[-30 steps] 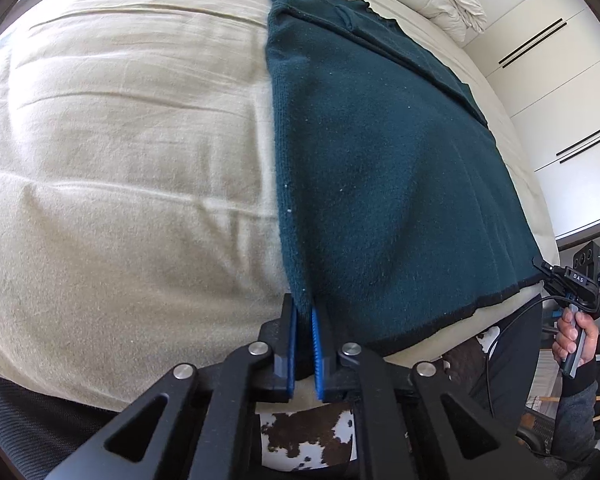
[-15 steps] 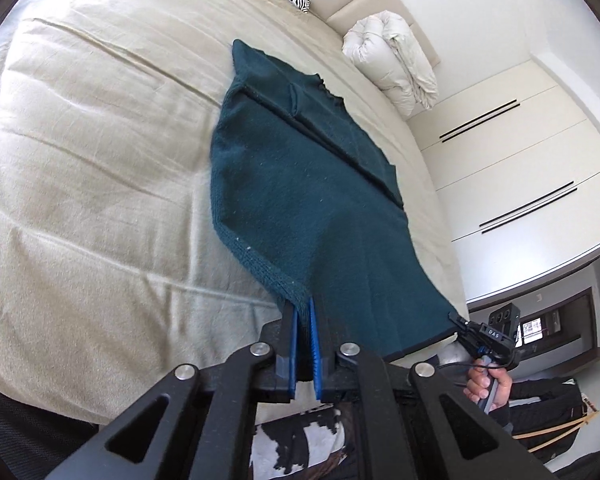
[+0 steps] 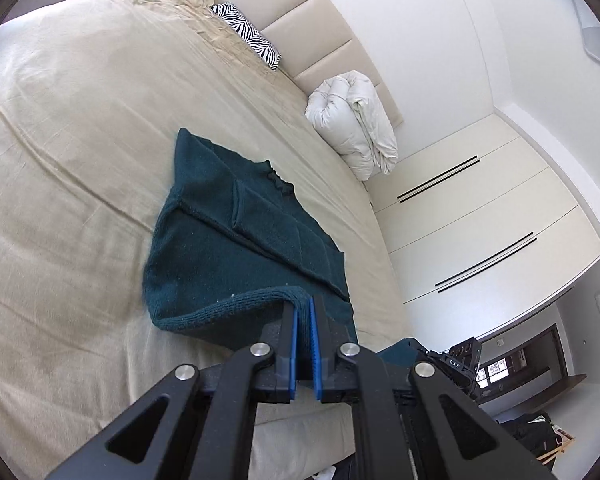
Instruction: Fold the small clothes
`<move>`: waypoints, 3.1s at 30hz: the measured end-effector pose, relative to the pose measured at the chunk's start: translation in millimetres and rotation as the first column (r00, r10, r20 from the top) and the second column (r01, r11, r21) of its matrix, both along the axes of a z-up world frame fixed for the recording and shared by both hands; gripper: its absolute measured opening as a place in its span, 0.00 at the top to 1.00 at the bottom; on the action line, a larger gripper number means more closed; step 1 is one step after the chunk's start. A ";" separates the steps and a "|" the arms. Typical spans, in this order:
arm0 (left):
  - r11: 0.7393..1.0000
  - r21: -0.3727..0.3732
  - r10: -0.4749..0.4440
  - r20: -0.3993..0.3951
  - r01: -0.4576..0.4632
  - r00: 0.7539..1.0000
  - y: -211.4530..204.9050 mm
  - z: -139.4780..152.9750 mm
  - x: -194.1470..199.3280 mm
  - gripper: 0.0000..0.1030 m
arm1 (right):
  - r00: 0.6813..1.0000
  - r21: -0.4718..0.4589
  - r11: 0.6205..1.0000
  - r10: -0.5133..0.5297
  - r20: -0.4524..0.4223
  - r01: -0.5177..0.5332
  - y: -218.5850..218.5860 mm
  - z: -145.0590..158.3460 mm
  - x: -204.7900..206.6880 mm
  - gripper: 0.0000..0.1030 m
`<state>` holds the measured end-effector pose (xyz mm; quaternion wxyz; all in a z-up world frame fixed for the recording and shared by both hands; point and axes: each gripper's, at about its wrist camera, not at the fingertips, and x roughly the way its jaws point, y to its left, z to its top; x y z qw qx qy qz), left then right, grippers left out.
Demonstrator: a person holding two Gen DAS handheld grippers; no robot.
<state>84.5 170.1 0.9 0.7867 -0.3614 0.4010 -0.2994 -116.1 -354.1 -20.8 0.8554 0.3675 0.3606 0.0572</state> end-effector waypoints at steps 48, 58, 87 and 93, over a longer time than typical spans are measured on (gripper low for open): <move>0.948 0.289 0.151 -0.046 -0.131 0.987 -39.2 -99.8 182.1 0.30 | 0.974 -0.410 0.912 -0.088 -0.210 -0.006 -39.0 -80.5 273.1 0.45; 0.913 0.389 0.147 -0.039 -0.121 0.988 -48.2 -109.9 150.8 0.67 | 0.961 -0.511 0.859 -0.130 -0.244 -0.014 -22.9 -89.5 219.0 0.88; 0.884 0.454 0.136 -0.017 -0.114 0.991 -36.3 -117.7 136.1 0.87 | 0.952 -0.365 0.920 -0.231 -0.203 0.145 -37.5 -111.8 154.6 0.95; 0.886 0.446 0.149 -0.021 -0.124 0.989 -33.0 -119.7 132.3 0.88 | 0.952 -0.400 0.907 -0.226 -0.208 0.128 -34.4 -111.6 161.4 0.95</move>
